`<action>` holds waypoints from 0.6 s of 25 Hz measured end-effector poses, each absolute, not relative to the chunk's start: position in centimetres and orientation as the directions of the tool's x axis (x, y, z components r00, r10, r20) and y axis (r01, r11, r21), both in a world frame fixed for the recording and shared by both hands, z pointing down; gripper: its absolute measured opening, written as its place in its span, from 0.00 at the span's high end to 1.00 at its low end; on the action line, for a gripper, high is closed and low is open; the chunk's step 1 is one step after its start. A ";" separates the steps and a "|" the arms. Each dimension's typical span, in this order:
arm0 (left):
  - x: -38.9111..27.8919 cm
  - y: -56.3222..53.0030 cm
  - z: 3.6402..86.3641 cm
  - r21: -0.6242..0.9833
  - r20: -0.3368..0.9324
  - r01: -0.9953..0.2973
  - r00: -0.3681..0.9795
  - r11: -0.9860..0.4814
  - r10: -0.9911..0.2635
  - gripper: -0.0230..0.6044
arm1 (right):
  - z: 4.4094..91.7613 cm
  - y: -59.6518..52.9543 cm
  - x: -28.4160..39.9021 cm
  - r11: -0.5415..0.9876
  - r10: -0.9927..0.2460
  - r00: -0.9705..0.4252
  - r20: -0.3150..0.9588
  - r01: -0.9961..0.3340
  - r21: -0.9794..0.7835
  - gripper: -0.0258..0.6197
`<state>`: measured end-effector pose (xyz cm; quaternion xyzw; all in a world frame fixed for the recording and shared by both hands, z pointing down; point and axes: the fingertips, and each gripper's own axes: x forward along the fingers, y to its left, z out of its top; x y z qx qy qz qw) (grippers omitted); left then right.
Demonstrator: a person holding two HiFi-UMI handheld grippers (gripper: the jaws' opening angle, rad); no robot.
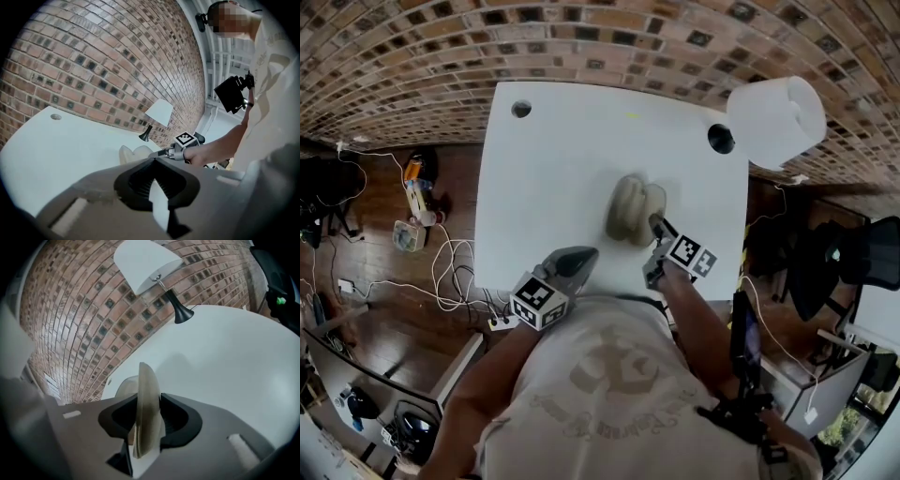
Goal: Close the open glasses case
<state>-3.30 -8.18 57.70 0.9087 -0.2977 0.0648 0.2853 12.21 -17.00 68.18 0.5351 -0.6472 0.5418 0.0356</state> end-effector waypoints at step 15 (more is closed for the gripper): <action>-2.5 -7.9 57.3 0.475 0.267 -0.561 0.826 -0.678 -0.496 0.95 | 66.0 -17.8 15.4 0.047 -0.605 -0.307 0.735 -0.935 -0.353 0.74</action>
